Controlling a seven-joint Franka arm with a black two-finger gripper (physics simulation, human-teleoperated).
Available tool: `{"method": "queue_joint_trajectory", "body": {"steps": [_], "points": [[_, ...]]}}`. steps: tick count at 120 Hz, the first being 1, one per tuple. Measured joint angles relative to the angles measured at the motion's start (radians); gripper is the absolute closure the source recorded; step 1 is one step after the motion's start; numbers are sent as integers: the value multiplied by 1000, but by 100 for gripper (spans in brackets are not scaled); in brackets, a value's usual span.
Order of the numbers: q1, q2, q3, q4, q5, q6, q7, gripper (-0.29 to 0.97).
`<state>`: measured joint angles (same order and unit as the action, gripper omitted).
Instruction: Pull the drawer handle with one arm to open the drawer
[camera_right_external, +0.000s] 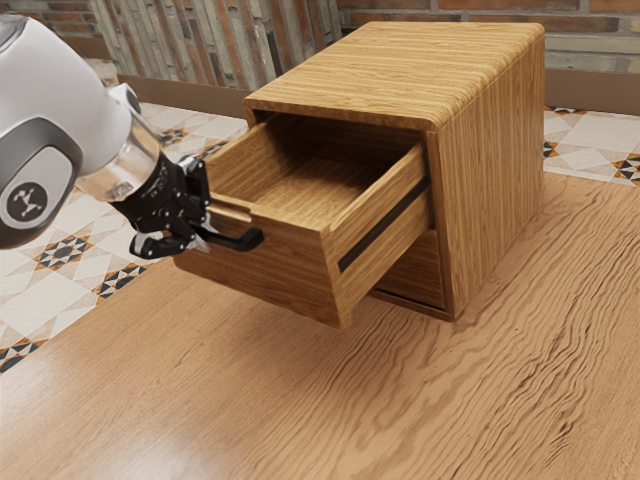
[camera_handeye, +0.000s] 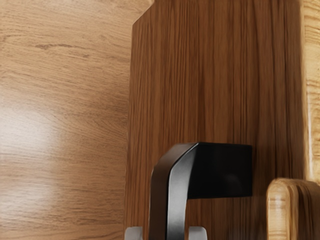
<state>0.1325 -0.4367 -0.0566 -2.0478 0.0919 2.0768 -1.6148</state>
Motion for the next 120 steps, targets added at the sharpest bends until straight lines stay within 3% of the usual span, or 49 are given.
{"method": "queue_joint_trajectory", "body": {"steps": [33,66,93,120], "points": [[19,-151,0,-125,-9,0,-3,78],[26,-200,4,-167,-16,-4,-3,78],[21,-225,9,-168,-16,-4,0,31],[-24,-307,13,-115,-16,-73,5,10]]}}
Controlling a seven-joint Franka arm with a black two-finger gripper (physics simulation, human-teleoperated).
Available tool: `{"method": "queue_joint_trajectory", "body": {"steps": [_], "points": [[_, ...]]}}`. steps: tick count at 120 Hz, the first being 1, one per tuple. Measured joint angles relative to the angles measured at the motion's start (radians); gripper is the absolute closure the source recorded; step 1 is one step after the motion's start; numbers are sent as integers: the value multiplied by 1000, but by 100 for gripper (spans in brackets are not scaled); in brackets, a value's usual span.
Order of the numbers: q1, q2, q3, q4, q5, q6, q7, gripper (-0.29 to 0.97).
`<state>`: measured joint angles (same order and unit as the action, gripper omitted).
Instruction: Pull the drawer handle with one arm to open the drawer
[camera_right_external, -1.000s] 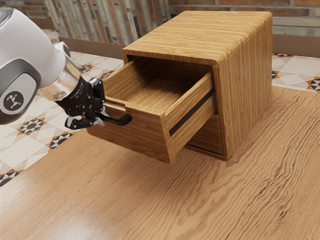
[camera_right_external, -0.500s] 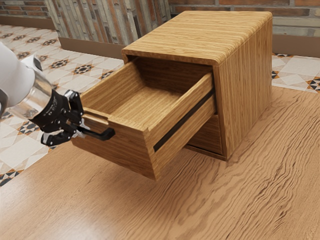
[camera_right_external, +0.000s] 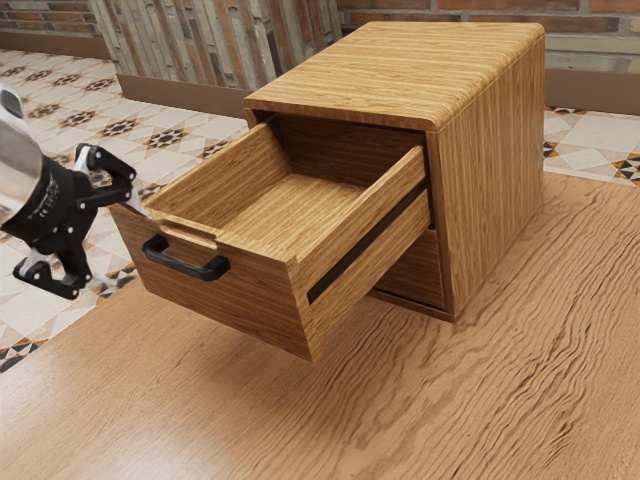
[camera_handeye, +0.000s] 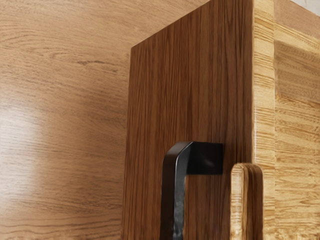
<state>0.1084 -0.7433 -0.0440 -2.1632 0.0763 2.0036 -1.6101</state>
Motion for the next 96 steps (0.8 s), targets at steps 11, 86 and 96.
{"method": "queue_joint_trajectory", "body": {"steps": [11,86,96], "points": [[-17,113,-102,285,-14,-120,1,6],[-584,564,-70,575,-114,-470,11,0],[-573,564,-66,560,-114,-475,12,0]]}}
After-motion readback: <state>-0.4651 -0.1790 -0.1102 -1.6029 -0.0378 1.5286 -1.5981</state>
